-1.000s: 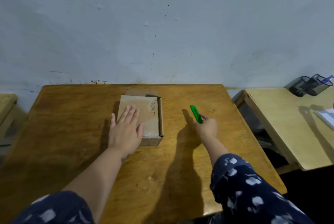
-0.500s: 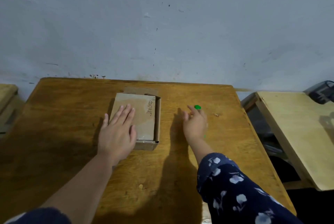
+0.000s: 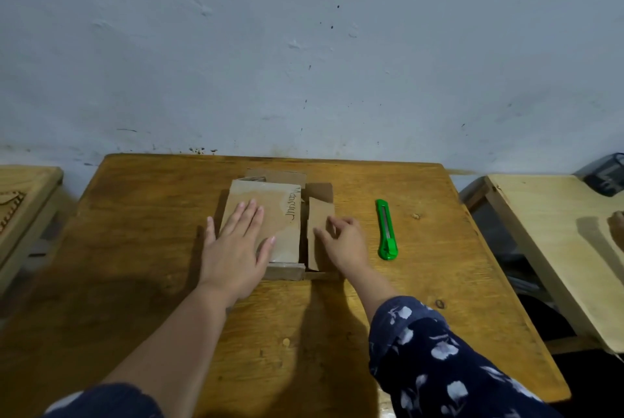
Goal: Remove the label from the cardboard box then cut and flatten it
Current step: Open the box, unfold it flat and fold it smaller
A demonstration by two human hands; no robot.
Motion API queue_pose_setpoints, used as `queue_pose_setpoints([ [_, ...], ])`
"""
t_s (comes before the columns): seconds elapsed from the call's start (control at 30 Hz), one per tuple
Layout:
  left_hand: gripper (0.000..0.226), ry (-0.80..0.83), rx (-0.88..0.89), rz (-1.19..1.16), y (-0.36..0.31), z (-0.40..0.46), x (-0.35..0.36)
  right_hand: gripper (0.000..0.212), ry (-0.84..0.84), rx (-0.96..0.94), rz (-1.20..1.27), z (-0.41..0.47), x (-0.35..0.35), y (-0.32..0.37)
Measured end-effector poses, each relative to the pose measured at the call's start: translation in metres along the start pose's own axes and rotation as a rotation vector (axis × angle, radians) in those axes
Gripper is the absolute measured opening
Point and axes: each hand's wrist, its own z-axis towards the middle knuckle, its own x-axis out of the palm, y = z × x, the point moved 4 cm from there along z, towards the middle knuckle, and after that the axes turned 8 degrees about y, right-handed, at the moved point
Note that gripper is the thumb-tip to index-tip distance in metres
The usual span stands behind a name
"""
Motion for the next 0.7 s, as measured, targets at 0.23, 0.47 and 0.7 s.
queue_pose_setpoints([
  [0.23, 0.064, 0.034, 0.011, -0.030, 0.006, -0.006, -0.006, 0.063, -0.057, -0.043, -0.277, -0.017, 0.013, 0.015],
  [0.47, 0.063, 0.042, 0.037, -0.036, 0.005, -0.006, -0.006, 0.044, -0.240, -0.010, 0.058, -0.026, -0.017, 0.002],
  [0.7, 0.067, -0.008, 0.059, -0.074, 0.006, -0.006, -0.005, 0.044, -0.099, 0.211, -0.214, -0.004, -0.020, -0.038],
])
